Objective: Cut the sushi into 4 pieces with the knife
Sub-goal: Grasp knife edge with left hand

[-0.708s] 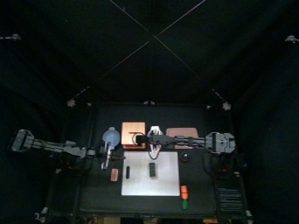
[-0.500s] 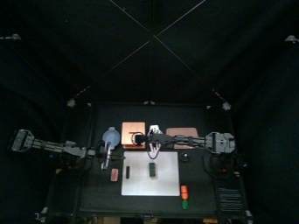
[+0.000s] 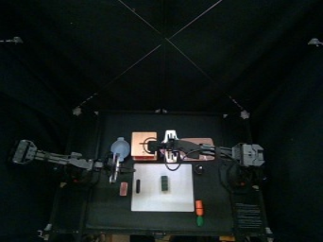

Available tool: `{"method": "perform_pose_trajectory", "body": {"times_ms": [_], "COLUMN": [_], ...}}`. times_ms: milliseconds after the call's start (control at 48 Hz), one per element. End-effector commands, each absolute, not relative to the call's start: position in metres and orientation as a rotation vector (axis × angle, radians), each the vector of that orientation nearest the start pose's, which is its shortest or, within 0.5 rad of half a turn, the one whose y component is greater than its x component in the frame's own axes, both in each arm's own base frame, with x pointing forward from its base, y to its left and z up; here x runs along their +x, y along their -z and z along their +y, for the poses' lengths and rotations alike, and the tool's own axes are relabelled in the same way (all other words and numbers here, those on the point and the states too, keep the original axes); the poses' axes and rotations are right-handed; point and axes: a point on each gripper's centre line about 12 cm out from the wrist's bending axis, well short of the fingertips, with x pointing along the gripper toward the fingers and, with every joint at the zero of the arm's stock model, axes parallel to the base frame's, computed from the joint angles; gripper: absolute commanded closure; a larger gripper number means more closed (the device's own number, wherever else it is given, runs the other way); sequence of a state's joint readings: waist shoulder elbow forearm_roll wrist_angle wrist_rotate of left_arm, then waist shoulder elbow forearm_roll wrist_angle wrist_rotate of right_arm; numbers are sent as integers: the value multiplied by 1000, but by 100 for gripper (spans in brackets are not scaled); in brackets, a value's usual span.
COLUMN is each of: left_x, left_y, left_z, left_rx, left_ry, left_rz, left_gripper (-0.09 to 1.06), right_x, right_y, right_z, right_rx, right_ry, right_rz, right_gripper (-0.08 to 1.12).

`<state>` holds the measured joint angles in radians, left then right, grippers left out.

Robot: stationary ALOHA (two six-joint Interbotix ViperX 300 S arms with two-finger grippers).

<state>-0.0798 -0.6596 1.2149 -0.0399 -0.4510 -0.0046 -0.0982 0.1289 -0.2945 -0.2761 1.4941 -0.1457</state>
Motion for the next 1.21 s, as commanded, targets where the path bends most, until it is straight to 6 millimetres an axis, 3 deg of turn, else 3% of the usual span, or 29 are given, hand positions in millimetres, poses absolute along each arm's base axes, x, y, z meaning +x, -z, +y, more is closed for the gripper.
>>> {"method": "perform_pose_trajectory", "body": {"times_ms": [21, 271, 562, 938, 1208], "left_x": [237, 237, 237, 238, 238], "left_y": [-236, -237, -237, -239, -246], "left_z": [-17, -17, -17, -17, -15], "left_rx": [-36, -38, -42, -46, -46], "left_ry": [62, 61, 59, 56, 48], "left_rz": [78, 71, 71, 63, 0], "left_gripper": [74, 61, 59, 59, 59], "right_x": [400, 393, 380, 353, 336], "right_y": [-395, -413, -430, -419, -389], "right_z": [-62, -41, -33, -23, -12], "right_rx": [-269, -305, -255, -197, -157], "right_ry": [203, 167, 189, 166, 87], "right_rz": [1239, 1141, 999, 782, 543], "right_gripper": [89, 89, 89, 89, 89]}}
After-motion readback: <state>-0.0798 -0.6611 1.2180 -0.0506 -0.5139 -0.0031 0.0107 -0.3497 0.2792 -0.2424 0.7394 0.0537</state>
